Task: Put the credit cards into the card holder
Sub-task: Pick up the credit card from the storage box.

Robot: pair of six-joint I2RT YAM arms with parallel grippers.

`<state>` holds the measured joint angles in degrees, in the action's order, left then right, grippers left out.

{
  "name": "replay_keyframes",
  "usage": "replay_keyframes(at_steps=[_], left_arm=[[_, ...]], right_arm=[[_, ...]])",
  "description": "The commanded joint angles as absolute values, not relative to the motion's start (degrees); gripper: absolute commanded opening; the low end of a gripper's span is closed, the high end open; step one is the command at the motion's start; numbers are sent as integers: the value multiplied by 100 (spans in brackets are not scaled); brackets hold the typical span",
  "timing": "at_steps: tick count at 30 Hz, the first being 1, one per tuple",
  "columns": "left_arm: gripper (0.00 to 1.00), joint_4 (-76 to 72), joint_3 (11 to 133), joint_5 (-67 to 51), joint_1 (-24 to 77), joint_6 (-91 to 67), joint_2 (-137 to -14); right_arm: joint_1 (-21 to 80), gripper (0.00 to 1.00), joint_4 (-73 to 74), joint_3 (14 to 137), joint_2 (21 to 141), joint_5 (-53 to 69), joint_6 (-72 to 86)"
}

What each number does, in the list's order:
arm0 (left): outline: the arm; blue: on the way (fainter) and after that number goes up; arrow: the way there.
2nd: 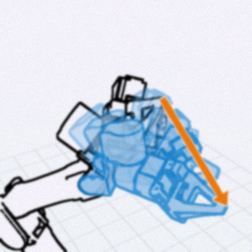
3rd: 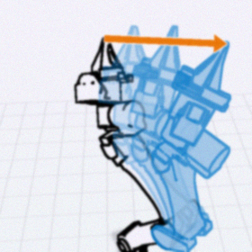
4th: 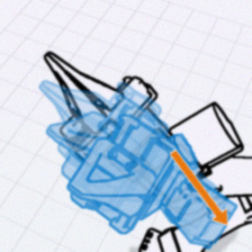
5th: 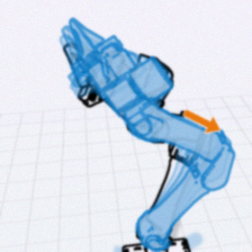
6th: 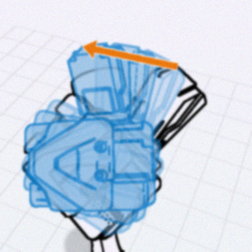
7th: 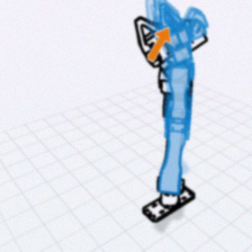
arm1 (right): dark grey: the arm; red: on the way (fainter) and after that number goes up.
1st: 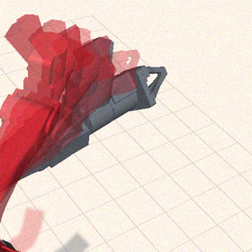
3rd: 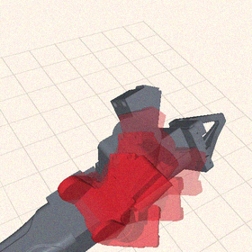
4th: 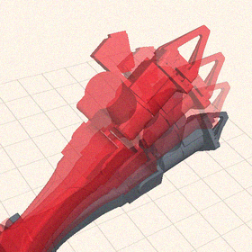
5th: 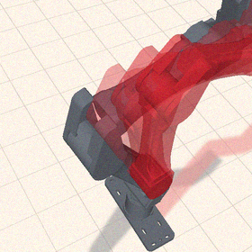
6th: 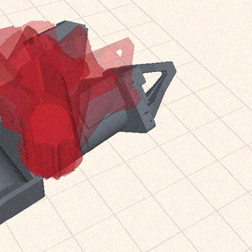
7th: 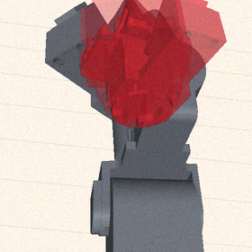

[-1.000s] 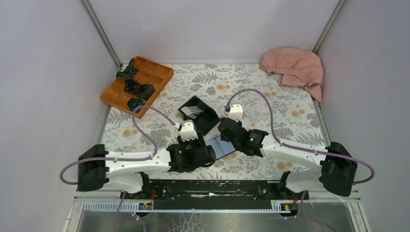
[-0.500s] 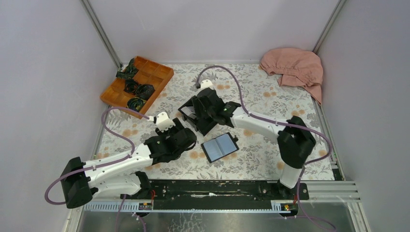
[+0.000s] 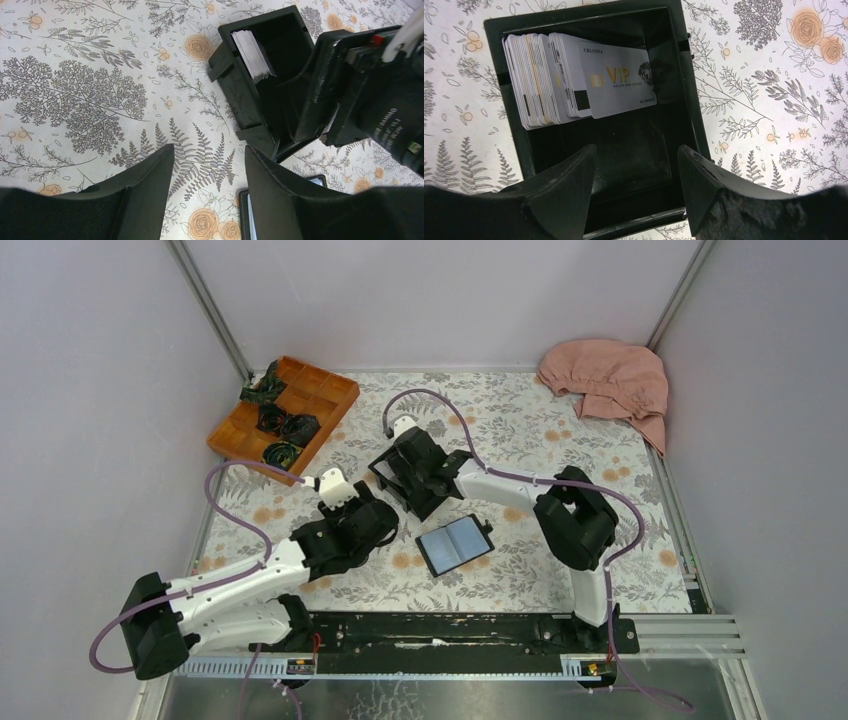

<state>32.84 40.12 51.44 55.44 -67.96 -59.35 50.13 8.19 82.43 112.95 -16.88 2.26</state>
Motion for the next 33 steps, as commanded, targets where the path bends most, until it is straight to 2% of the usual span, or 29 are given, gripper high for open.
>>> replay_keyframes(at_steps=[1,18,24,33], left_arm=[[62,3013,3939,5180,5480,-6623,-5842],[62,2843,3768,5168,5441,-6583,-5718],[62,2777,3700,5167,5435,-6585,-5768],[62,2786,3684,5212,5433,-6539,-5738]], right_arm=[[4985,67,461,8323,11386,-1880,-215],[4975,66,103,8403,11919,-2405,-612],[4976,58,-41,8396,11962,-2622,-821],[4981,55,-195,8172,11592,-2698,-997]])
